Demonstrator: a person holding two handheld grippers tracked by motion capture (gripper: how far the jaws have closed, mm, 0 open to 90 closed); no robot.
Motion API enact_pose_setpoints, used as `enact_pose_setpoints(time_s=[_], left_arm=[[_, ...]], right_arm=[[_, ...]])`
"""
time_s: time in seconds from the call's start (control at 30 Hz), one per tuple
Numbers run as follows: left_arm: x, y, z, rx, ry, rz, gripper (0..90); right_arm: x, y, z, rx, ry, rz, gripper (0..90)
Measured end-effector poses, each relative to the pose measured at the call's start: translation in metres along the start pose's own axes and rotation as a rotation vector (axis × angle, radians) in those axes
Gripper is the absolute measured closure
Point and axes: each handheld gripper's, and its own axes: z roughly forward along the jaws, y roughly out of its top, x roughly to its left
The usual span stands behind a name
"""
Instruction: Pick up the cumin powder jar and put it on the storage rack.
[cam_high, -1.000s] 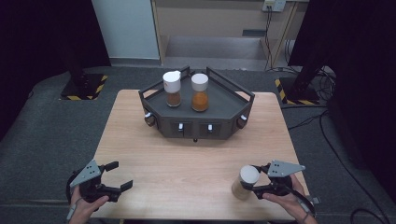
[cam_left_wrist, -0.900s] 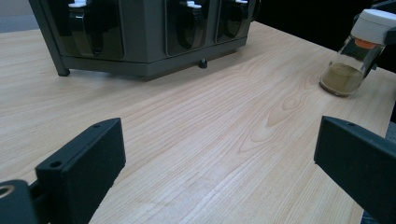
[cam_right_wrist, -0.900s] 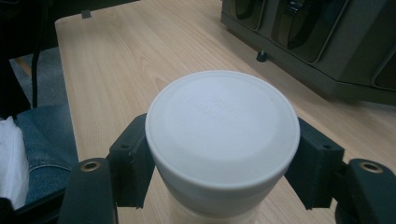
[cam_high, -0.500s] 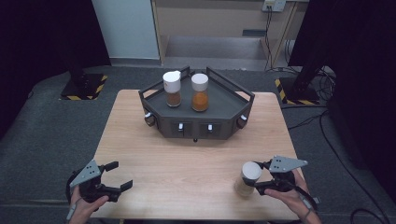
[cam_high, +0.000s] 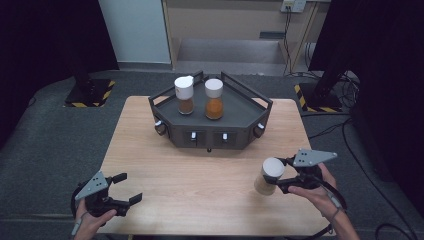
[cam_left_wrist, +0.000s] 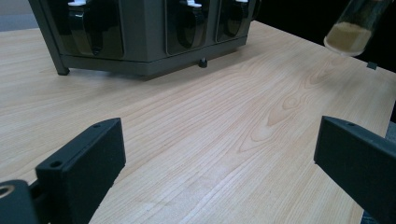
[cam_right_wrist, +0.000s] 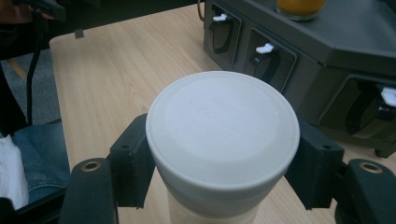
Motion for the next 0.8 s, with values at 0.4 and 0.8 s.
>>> enact_pose_setpoints(time_s=[0.4, 0.8], left_arm=[[0.001, 0.0, 0.0, 0.0, -0.002, 0.003, 0.8], [0.002, 0.0, 0.0, -0.001, -0.003, 0.0, 0.8]], right_arm=[[-0.019, 0.041, 0.01, -0.017, 0.005, 0.012, 34.0], [-0.036, 0.084, 0.027, 0.001, 0.038, -0.003, 34.0]])
